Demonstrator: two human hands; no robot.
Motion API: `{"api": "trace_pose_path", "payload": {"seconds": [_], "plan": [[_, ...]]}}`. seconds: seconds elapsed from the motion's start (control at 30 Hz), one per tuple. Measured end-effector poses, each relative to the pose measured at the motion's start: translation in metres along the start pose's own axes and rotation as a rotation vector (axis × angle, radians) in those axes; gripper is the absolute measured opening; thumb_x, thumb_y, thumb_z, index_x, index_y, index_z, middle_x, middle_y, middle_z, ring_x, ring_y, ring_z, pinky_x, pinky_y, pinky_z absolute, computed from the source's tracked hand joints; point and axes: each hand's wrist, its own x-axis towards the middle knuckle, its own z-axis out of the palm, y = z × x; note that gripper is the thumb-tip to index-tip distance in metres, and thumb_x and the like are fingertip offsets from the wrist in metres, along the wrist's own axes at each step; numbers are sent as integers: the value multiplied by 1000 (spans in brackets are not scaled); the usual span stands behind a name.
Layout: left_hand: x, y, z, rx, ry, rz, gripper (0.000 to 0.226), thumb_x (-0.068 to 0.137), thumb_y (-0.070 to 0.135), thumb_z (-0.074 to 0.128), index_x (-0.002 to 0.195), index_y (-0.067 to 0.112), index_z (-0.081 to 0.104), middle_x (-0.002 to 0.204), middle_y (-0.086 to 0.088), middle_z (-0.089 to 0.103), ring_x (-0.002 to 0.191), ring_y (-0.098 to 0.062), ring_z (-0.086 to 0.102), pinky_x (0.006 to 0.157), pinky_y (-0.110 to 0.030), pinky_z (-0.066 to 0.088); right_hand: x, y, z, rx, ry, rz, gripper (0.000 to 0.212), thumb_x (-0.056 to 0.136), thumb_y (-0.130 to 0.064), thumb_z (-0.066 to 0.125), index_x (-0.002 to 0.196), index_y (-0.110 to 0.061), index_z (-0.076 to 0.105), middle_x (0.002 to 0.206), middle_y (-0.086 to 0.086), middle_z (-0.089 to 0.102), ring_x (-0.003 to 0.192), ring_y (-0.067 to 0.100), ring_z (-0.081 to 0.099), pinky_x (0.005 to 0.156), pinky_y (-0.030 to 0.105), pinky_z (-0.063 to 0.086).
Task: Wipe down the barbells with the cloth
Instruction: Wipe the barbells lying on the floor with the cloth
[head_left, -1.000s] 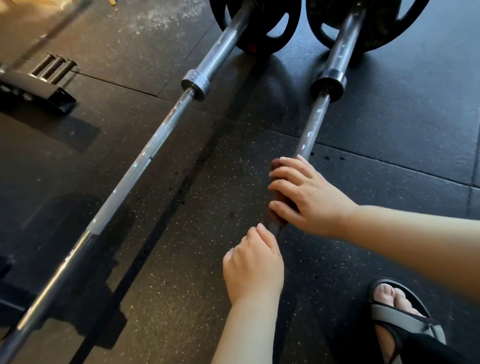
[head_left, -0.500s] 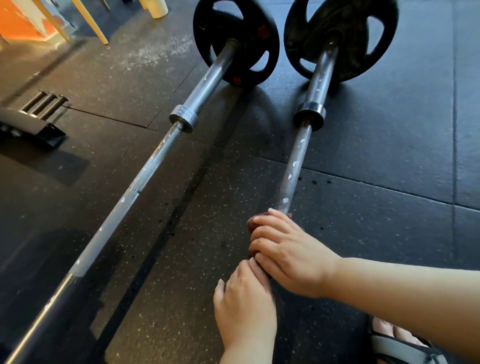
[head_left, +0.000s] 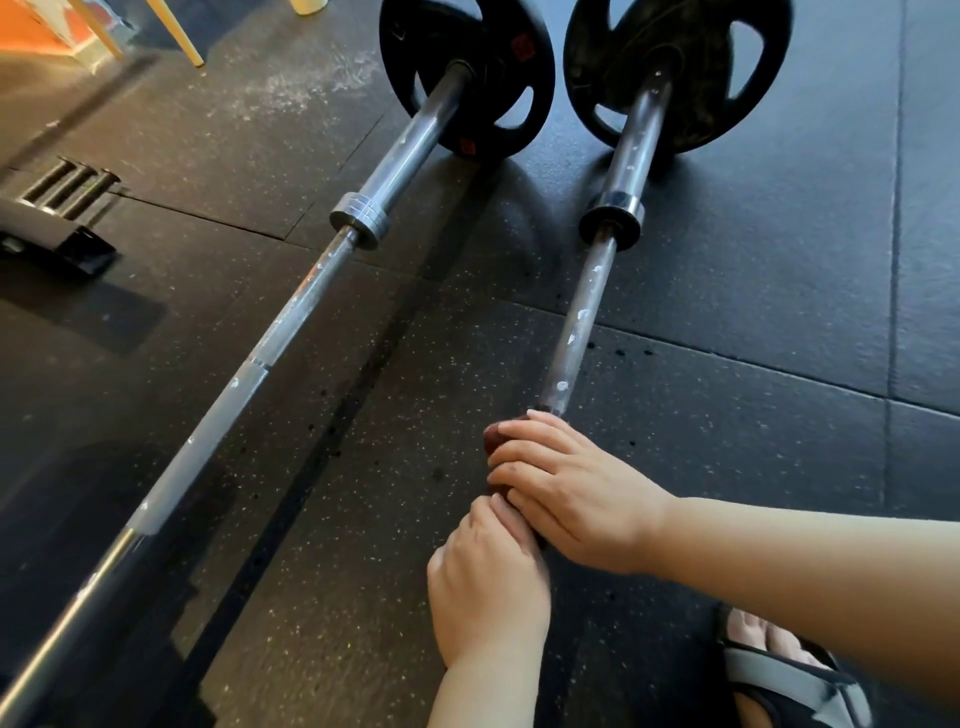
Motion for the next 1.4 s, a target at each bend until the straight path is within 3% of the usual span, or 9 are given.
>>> {"api": "trace_pose_path", "payload": {"seconds": [0.07,0.23,0.33,0.47,0.67,0.93,1.1,1.23,1.4], "plan": [[-1,-1,1,14,9,17,46,104,43,9,97,29,53,90,10,63,90,-8,63,93,-33,48,5,12,-7,-77,-27,-23,48,110,-47,30,130,-21,65,143,-4,56,149,17,31,128,37,10],[-3,1,2,32,-8,8,54,103,45,6,99,26,56,89,10,64,83,-8,62,92,-34,49,12,22,-8,-98,85,256,55,107,-51,24,139,-20,56,154,0,43,157,20,6,128,43,-5],[-4,1,-1,36,-6,32,52,103,44,7,99,26,56,90,8,64,86,-10,63,90,-35,48,5,1,0,-40,43,143,47,107,-43,28,129,-20,63,140,-3,55,154,20,17,128,47,-3],[-3,-2,2,16,-4,28,50,104,47,10,98,28,56,87,8,64,82,-8,63,91,-37,51,8,17,-11,-83,-95,-24,43,109,-46,31,127,-26,64,135,-8,59,148,16,30,128,39,2],[-1,-2,6,18,-4,10,53,105,46,10,98,27,58,85,9,65,81,-8,64,93,-39,53,22,33,-13,-99,76,251,53,106,-46,20,125,-22,64,137,-4,55,152,21,18,124,40,-15],[-1,-1,4,20,-9,21,48,105,44,10,98,27,55,89,9,65,84,-9,64,92,-36,48,8,26,-13,-91,-94,-31,46,109,-48,27,131,-27,62,137,-8,58,151,17,25,128,41,-3],[-1,2,3,30,-4,8,52,103,42,6,97,24,54,89,7,65,84,-13,65,93,-38,48,17,29,-12,-125,49,209,53,106,-48,21,125,-23,64,136,-4,56,153,23,17,126,46,-11],[0,2,3,54,-12,0,42,107,39,13,97,25,51,94,5,66,90,-17,65,91,-38,45,10,4,1,-124,-11,73,47,107,-44,27,115,-26,69,122,-10,62,148,20,30,125,47,-13],[1,5,3,49,-2,-21,48,108,42,12,102,25,56,94,7,66,88,-11,64,96,-38,46,16,40,-19,-175,-65,-6,52,106,-56,25,123,-28,65,131,-8,61,146,19,34,128,44,4]]}}
